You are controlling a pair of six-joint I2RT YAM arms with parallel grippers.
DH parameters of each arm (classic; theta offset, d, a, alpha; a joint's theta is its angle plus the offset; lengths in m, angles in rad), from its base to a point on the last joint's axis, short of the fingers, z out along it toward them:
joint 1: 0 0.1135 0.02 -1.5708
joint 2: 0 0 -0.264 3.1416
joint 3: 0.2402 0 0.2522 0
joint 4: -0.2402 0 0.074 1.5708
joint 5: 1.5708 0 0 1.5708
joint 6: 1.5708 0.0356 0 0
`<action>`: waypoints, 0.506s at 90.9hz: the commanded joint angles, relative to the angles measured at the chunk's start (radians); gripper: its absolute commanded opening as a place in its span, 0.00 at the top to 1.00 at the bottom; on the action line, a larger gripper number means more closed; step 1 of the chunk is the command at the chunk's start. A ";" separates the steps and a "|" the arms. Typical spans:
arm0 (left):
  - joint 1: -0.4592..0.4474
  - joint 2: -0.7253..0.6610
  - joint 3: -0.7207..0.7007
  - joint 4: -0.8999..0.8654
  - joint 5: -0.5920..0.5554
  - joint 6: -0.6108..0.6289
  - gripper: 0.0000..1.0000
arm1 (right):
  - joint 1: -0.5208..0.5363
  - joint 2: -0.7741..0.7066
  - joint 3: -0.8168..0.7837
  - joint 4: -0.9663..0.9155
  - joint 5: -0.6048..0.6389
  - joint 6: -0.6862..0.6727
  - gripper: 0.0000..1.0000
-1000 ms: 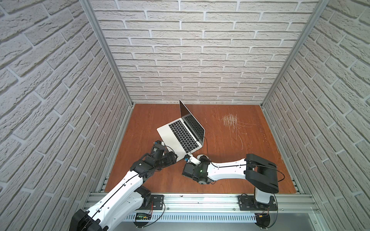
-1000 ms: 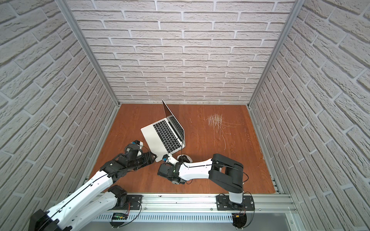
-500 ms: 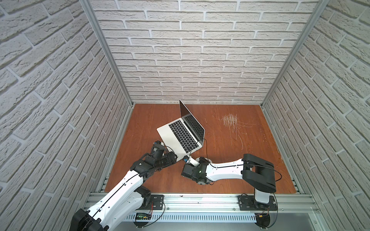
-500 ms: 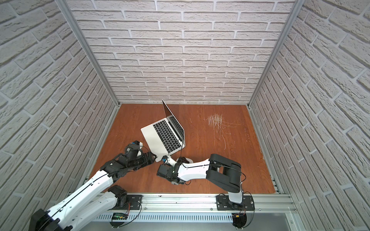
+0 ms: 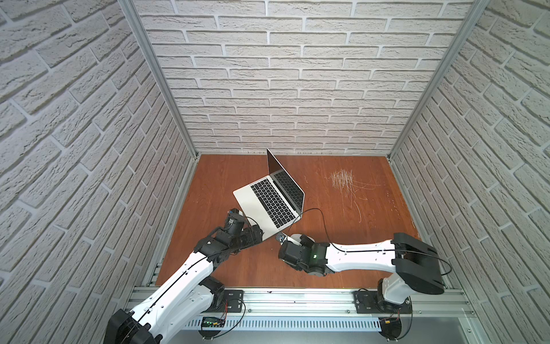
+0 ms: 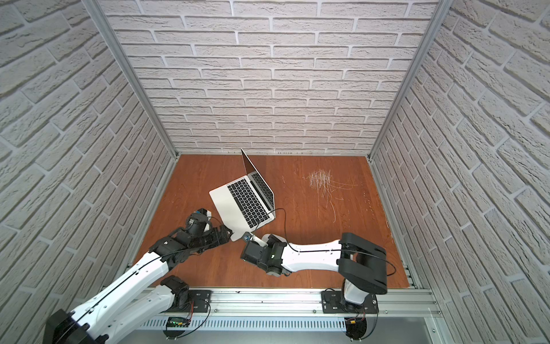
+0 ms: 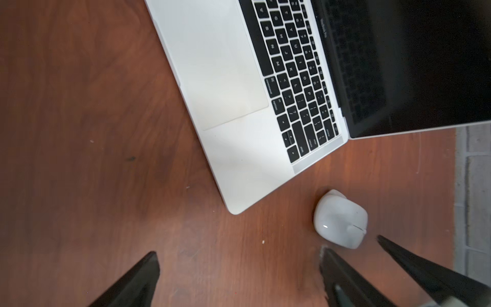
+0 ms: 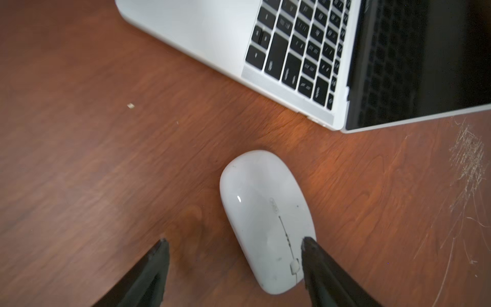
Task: Remove the wireless mouse receiver from the laptop
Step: Place the mouse at the center of the board, then reset both arms
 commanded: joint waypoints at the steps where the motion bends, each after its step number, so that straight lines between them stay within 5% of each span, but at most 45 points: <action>1: 0.009 -0.002 0.074 -0.036 -0.219 0.077 0.02 | -0.045 -0.186 -0.070 0.081 -0.023 0.037 0.19; 21: 0.033 -0.025 0.047 0.091 -0.629 0.196 0.02 | -0.380 -0.578 -0.252 0.122 -0.035 0.132 0.15; 46: 0.212 0.037 -0.081 0.414 -0.663 0.372 0.02 | -0.815 -0.663 -0.440 0.326 -0.047 0.130 0.13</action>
